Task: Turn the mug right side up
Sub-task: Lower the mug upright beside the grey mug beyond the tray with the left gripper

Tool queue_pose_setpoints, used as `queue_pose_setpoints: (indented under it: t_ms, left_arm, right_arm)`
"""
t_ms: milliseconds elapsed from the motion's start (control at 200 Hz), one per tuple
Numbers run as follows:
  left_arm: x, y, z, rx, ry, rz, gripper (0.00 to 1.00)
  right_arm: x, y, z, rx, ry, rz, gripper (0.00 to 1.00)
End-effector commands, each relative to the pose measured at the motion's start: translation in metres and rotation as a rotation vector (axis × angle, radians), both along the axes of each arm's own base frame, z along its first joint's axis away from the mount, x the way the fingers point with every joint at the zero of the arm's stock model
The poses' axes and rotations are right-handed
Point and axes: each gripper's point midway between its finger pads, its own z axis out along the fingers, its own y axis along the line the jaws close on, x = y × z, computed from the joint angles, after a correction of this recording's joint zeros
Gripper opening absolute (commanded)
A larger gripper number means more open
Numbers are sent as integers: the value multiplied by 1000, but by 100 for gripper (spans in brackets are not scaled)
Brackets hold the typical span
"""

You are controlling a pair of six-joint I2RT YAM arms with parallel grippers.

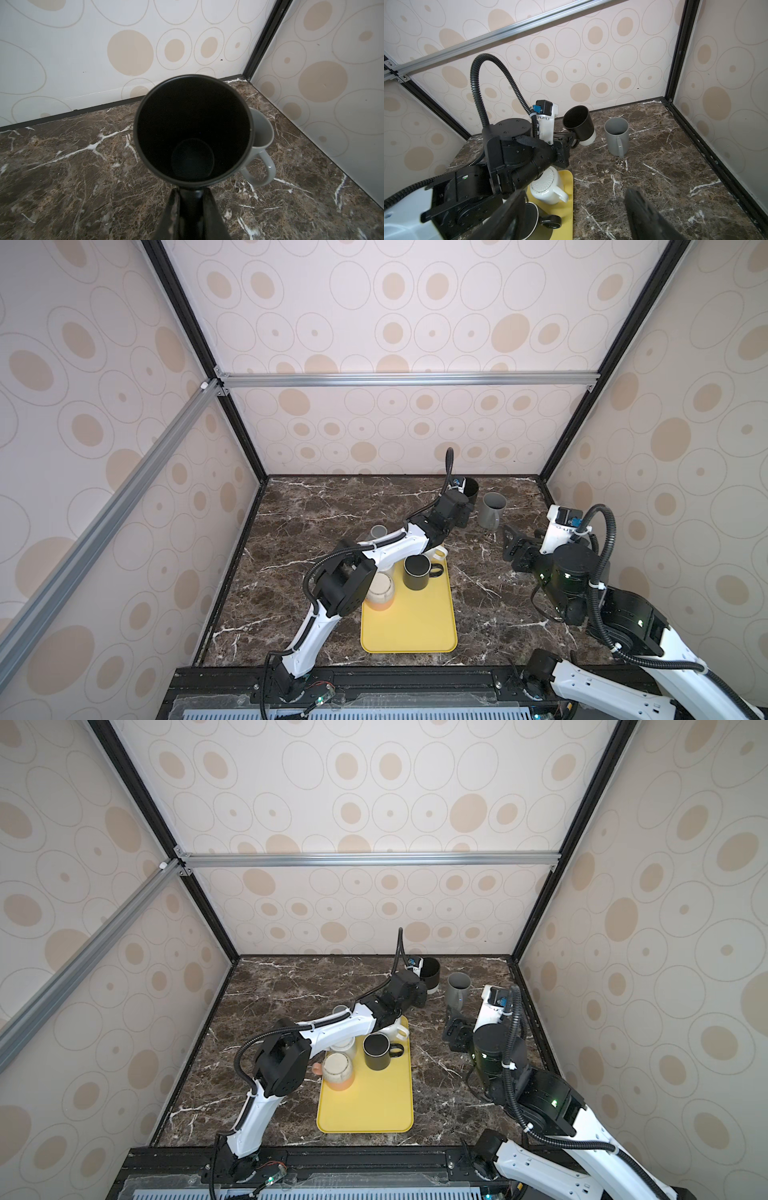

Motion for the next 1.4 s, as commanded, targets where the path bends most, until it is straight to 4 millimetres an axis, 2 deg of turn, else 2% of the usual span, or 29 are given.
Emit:
queue_pose_setpoints:
  t_ms: [0,280,620,1396]
  left_arm:
    - [10,-8,56,-87,-105,25,0]
    - [21,-24,26,-73,-45,16,0]
    - [28,-25,-9,-59,26,9,0]
    - [34,-28,-35,11,43,27,0]
  right_arm:
    - [0,-5,7,-26,-20,-18,78]
    - [2,3,3,-41,-7,17,78]
    - [3,4,-4,-56,7,28,78]
    - [3,7,-10,-66,17,49,78]
